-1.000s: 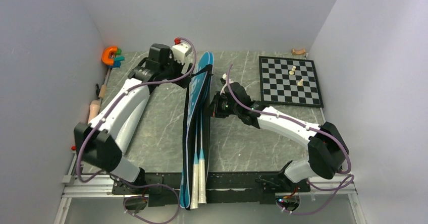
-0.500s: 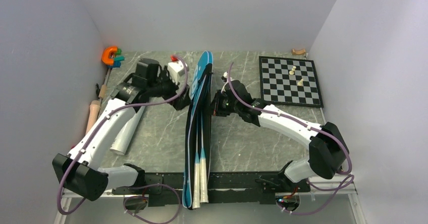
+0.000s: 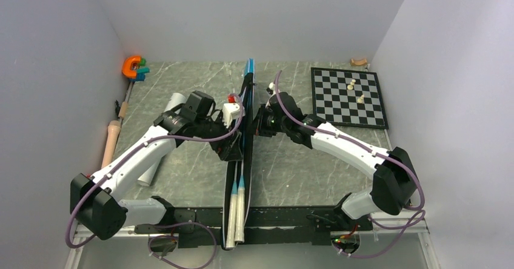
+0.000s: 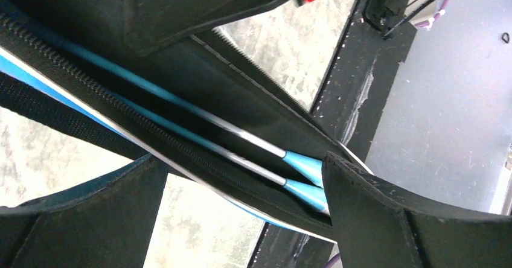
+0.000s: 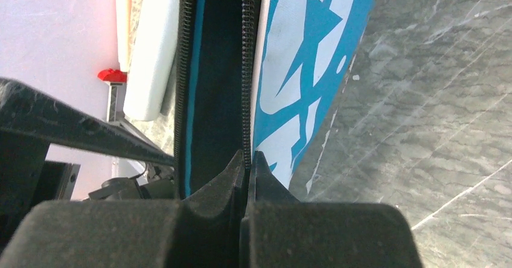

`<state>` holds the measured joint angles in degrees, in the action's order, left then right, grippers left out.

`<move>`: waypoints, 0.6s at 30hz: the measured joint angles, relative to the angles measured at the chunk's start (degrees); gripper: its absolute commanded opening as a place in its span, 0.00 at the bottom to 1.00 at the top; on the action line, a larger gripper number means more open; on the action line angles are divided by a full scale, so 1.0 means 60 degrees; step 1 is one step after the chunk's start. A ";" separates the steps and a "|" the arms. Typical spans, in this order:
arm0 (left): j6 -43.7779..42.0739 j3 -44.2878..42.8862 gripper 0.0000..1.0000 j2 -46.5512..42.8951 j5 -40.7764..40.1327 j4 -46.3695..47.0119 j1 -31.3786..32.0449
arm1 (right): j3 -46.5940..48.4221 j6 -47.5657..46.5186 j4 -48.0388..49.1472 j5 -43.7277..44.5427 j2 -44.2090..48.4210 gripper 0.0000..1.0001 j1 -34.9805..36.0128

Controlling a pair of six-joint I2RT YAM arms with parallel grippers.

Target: Pack up the badminton gear

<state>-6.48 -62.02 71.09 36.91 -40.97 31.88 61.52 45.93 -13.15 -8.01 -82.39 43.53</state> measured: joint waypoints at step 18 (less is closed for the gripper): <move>0.0299 -0.0419 0.99 0.0710 -0.1723 0.0284 0.1279 | 0.0579 0.1971 -0.0579 0.1024 -0.0215 0.00 0.0637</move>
<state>-4.69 -64.53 75.35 26.57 -39.27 39.55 64.99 57.76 -16.62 -1.87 -83.68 47.35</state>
